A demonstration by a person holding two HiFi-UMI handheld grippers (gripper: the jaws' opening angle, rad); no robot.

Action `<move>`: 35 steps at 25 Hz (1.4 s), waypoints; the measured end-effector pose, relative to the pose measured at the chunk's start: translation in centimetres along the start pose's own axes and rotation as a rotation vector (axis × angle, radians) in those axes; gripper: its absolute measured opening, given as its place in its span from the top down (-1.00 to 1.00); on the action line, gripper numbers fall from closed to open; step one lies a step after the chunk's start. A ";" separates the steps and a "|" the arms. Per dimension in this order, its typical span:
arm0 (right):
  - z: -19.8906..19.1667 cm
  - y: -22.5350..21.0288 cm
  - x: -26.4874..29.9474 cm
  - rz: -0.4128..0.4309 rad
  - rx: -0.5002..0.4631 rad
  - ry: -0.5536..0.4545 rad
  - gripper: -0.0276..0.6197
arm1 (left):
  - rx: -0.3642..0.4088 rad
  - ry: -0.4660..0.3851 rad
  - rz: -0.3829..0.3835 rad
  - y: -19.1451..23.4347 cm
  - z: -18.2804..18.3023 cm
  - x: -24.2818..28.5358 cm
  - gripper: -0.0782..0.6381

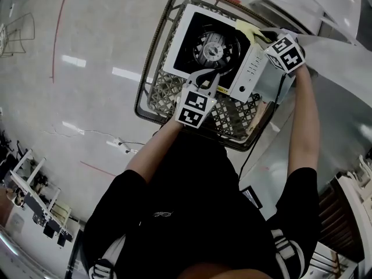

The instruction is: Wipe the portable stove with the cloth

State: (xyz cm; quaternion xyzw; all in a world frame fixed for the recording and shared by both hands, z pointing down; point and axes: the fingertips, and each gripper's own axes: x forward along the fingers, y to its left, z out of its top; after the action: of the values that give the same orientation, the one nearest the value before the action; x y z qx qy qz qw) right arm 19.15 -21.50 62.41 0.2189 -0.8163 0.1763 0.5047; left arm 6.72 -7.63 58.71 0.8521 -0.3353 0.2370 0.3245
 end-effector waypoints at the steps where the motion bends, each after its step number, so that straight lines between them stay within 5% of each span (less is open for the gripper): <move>1: 0.2 0.0 0.1 0.002 0.004 -0.009 0.75 | -0.001 -0.002 0.000 0.0 0.1 0.0 0.71; 35: 7.8 1.5 4.2 0.063 -0.127 0.041 0.63 | -0.088 -0.034 0.080 5.2 -2.0 -4.2 0.71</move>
State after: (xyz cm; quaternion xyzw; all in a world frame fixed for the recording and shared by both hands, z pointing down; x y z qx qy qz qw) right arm 10.86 -25.01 62.79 0.1571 -0.8218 0.1442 0.5284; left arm -0.17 -7.38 59.48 0.8268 -0.3846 0.2204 0.3463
